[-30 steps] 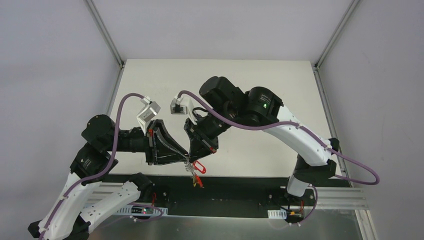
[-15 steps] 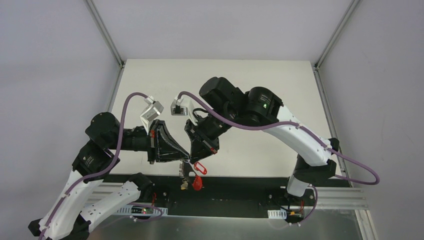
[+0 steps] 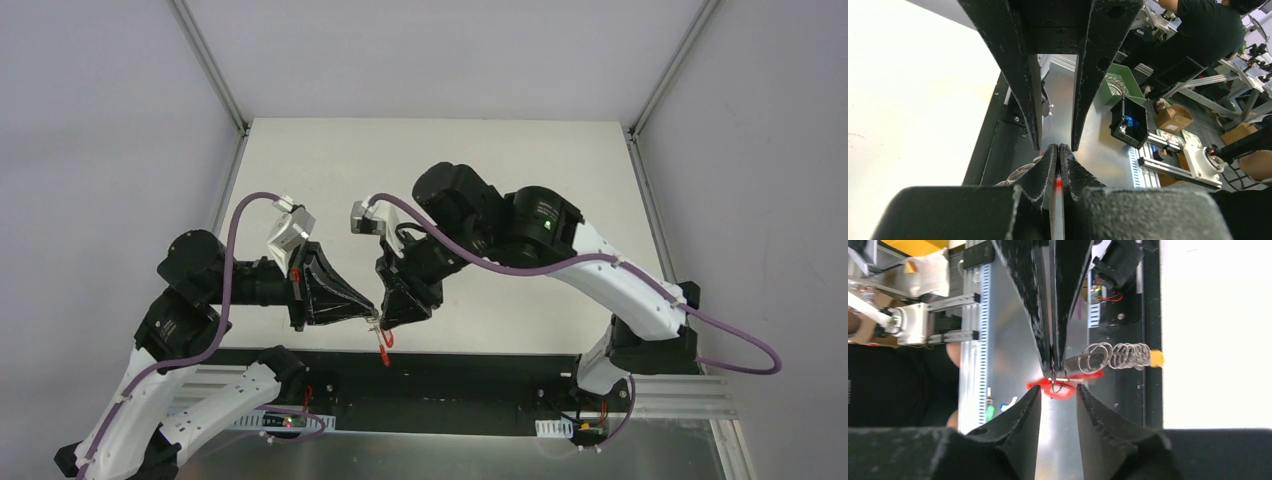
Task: Put the keys on the keyring
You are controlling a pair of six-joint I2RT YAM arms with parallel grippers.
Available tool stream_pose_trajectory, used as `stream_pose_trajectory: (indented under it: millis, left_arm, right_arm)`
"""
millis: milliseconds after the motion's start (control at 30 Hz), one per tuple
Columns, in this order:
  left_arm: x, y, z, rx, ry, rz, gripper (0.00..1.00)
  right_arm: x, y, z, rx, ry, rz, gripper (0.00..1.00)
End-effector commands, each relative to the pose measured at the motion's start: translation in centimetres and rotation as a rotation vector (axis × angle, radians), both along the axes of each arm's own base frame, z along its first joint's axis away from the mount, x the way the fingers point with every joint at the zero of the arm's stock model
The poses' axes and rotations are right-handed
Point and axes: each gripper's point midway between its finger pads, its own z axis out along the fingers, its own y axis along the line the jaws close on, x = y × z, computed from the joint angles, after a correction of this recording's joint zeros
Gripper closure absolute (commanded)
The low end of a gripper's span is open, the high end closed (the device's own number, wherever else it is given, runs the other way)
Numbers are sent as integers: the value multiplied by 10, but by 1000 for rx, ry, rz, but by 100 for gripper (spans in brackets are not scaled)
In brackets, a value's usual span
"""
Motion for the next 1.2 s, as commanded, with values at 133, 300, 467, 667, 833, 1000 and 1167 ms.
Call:
stream_pose_trajectory:
  millis: [133, 300, 467, 667, 833, 1000, 1167]
  left_arm:
    - [-11, 7, 41, -118, -184, -15, 100]
    - [-14, 8, 45, -134, -199, -29, 100]
    - [-17, 10, 53, -166, -223, -19, 100]
    - [-20, 14, 59, -204, -243, -8, 100]
    - [-22, 17, 62, -224, -250, 1, 100]
    - [-23, 19, 63, -234, -257, 12, 100]
    - [-22, 19, 62, -236, -258, 23, 100]
  right_arm:
    - [12, -11, 39, 224, -214, -71, 60]
    - [8, -8, 39, 286, -329, -55, 60]
    - [-3, -8, 42, 400, -484, -5, 60]
    - [0, -5, 50, 491, -612, -40, 60]
    - [4, 0, 59, 538, -714, -84, 63]
    - [4, 3, 67, 570, -794, -112, 66]
    - [-4, 4, 72, 592, -807, -94, 68]
